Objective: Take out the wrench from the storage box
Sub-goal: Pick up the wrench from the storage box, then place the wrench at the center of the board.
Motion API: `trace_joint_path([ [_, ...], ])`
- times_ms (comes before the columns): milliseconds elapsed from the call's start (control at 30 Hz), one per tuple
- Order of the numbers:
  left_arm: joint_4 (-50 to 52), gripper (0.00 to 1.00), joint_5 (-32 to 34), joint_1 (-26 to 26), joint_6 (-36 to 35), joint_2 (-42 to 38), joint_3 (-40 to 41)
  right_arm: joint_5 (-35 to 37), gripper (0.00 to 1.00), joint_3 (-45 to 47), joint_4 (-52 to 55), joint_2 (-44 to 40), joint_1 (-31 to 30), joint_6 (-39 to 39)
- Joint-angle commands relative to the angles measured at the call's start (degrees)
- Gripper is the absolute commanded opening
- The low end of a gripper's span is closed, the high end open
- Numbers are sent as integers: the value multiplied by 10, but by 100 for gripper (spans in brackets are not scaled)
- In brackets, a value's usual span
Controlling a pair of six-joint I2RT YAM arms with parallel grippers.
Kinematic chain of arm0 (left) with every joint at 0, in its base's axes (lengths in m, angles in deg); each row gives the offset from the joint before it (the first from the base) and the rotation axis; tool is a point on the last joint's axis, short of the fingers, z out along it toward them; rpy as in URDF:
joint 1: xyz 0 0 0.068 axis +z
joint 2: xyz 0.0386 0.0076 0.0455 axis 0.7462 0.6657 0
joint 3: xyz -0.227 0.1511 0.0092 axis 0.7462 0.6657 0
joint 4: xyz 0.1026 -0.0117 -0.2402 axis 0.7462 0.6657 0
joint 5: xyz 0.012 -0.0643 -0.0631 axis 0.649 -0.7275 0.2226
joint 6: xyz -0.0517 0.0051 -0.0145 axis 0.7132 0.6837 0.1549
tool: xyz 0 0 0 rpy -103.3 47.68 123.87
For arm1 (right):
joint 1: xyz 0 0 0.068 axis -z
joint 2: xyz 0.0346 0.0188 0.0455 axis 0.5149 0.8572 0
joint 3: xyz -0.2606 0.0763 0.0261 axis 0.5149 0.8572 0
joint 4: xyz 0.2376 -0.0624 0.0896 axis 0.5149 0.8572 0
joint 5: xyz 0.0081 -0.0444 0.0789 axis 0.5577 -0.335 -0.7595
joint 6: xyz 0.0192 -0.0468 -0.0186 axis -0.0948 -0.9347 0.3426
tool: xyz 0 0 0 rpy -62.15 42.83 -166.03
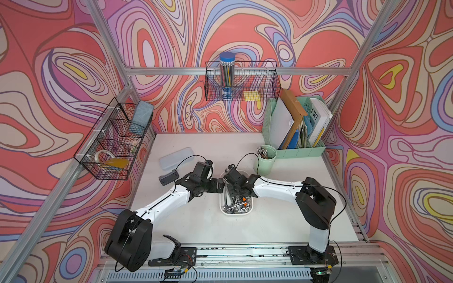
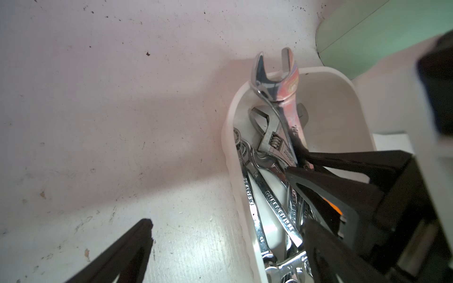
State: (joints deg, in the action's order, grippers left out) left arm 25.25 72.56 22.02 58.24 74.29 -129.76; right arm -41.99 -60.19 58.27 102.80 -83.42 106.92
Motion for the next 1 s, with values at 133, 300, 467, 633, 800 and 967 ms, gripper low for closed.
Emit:
trace_joint_path([
  [133, 3, 99, 23, 2, 5, -12, 1, 53, 0, 11, -74, -60, -16, 0],
  [300, 6, 99, 25, 3, 5, -11, -1, 66, 0, 9, -81, -66, -17, -5],
  [467, 14, 99, 29, 3, 3, -9, -6, 70, 0, -11, -72, -89, -19, -11],
  [633, 22, 99, 29, 3, 2, -5, -12, 77, 0, -27, -63, -96, -19, -18],
  [800, 25, 99, 26, 3, 1, -4, -13, 75, 0, -39, -40, -108, -20, -18],
  [967, 26, 99, 21, 3, 0, -2, -16, 71, 0, -42, 0, -134, -22, -8],
])
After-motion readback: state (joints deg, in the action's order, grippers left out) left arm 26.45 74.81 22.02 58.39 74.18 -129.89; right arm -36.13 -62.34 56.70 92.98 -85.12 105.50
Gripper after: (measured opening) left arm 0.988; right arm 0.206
